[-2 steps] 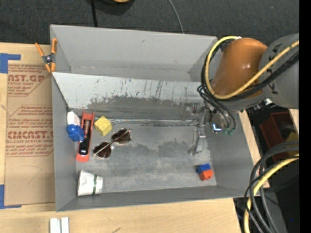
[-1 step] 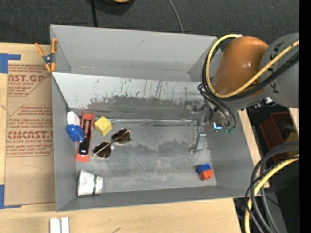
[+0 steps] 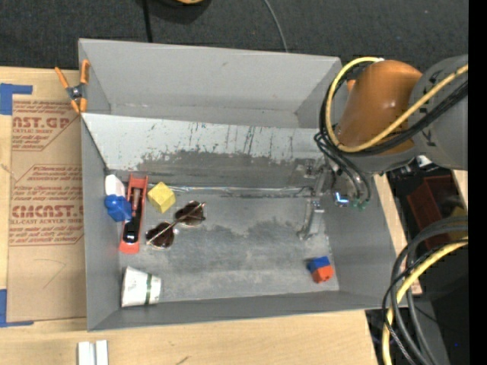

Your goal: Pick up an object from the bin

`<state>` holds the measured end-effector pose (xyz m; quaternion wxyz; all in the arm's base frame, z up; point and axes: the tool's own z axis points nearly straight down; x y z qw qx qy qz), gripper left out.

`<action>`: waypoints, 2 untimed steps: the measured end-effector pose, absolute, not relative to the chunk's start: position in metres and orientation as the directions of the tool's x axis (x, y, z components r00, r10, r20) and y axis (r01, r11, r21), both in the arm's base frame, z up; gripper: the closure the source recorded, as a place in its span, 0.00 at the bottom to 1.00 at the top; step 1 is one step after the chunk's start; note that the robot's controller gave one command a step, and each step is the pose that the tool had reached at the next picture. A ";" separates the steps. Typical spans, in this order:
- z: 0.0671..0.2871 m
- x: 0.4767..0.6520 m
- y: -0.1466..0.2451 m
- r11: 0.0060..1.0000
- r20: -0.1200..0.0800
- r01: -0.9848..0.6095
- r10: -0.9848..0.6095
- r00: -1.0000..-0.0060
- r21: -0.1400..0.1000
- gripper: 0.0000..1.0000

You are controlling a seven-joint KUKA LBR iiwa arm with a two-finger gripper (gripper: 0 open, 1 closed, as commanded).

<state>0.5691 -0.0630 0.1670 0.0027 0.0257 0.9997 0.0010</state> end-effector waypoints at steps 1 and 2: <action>0.132 0.570 -0.082 0.984 -0.004 0.177 0.177 -0.984 0.000 0.00; 0.132 0.567 -0.104 0.985 -0.002 0.172 0.172 -0.985 0.002 0.00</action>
Offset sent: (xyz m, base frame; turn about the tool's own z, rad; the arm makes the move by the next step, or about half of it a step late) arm -0.0025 -0.0465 -0.0293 0.1209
